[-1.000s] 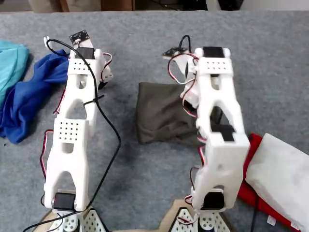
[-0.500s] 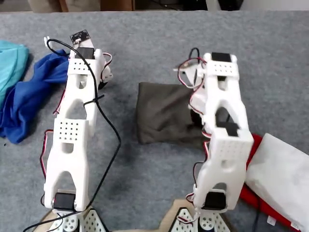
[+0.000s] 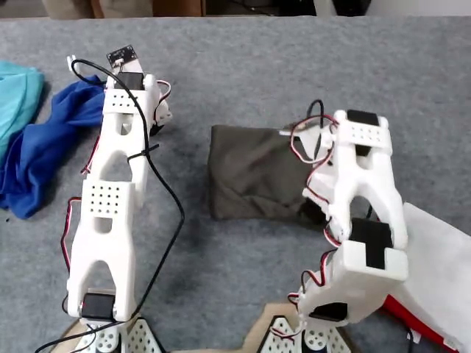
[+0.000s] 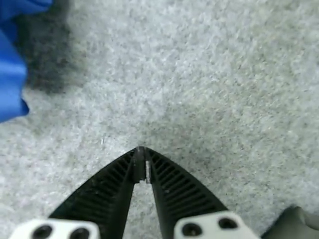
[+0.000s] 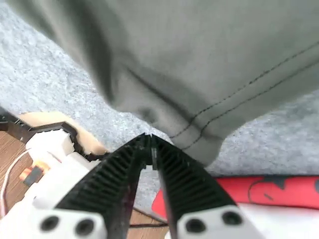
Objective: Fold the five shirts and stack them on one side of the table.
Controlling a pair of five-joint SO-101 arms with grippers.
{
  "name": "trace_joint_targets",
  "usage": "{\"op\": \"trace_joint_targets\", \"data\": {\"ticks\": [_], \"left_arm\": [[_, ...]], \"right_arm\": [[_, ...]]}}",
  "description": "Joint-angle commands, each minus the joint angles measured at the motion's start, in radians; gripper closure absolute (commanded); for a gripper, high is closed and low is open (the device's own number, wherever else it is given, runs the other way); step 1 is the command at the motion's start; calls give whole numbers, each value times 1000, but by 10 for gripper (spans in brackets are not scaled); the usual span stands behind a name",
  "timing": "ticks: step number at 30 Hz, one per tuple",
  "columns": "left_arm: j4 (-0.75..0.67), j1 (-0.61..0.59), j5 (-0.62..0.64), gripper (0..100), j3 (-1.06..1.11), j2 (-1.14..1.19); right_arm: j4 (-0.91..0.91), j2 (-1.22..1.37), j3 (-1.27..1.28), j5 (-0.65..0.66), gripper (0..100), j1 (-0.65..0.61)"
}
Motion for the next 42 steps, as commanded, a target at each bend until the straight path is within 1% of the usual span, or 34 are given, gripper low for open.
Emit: {"op": "trace_joint_targets", "data": {"ticks": [1,4,9,12,15,21,29,33,36,42], "left_arm": [[-3,8,-9,981,-51,-15],[-5,8,-9,981,-51,-15],[-9,15,-11,981,-51,-15],[-9,32,-11,981,-51,-15],[-9,46,-41,981,-51,-15],[-9,54,-46,981,-58,12],[-9,52,-46,981,-58,13],[-9,54,-46,981,-58,13],[-9,54,-46,981,-58,13],[-11,55,-46,981,-60,13]], "right_arm": [[-110,-30,-8,-17,994,16],[-101,-15,-143,-124,994,-18],[-34,39,-518,-370,993,-30],[58,151,-723,-436,993,-31],[120,300,-871,-440,993,-38],[126,593,-1070,-437,993,-50],[127,869,-1363,-439,993,-82],[192,951,-1535,-433,993,-90],[201,969,-1616,-433,993,-99],[210,954,-1632,-433,993,-94]]}}
